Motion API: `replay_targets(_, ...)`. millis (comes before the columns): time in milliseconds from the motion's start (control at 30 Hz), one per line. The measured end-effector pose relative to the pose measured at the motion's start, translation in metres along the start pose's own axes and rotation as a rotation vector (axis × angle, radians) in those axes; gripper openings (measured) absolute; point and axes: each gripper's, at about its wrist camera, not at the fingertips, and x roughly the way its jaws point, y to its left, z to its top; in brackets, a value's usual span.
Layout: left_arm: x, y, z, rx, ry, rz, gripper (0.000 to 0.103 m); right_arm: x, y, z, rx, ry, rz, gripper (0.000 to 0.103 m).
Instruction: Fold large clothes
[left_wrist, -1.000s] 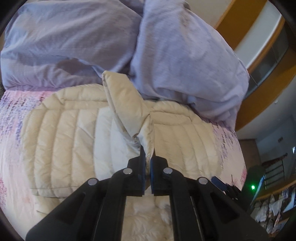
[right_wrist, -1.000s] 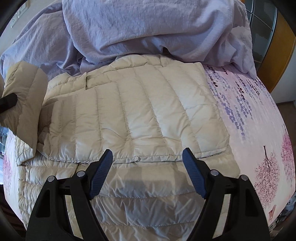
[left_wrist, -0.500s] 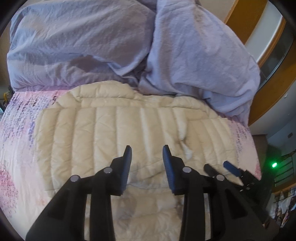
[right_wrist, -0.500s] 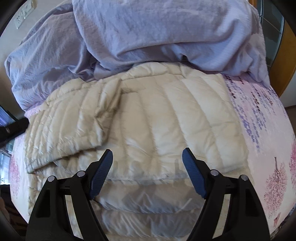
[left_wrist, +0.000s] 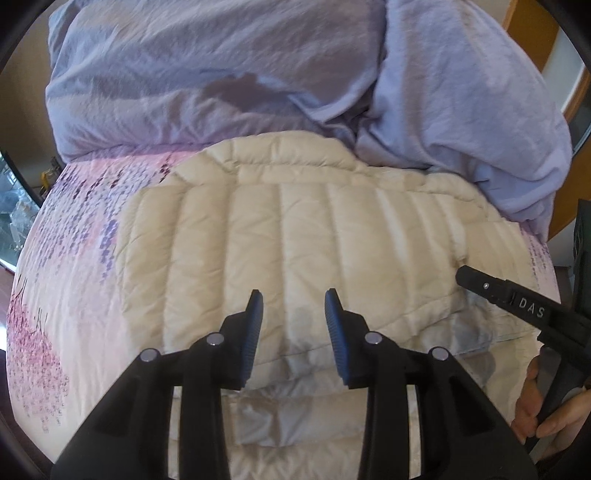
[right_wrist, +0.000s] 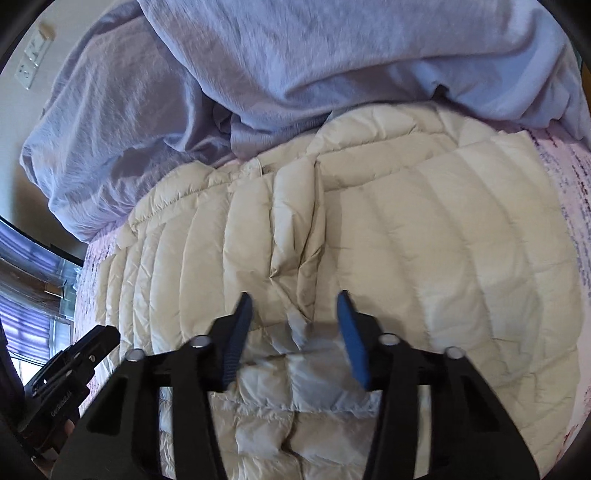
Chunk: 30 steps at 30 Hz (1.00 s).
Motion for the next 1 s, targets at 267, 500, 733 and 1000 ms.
replay_targets(267,0.007,0.019,-0.001,-0.023,0.016,0.037,0.039,-0.019,-0.004,-0.009,-0.022,-0.066,0.029,0.005)
replay_targets(500,0.012,0.023,0.0,-0.018,0.022,0.051,0.039,-0.032,-0.017,-0.03,-0.002,-0.063,0.017,0.004)
replay_targets(733,0.019,0.025,-0.002,-0.003,0.035,0.064,0.041,-0.023,-0.023,-0.048,-0.015,-0.033,-0.039,0.004)
replay_targets(1000,0.025,0.035,-0.002,-0.014,0.04,0.1,0.046,-0.022,-0.018,-0.046,-0.055,-0.046,-0.074,0.004)
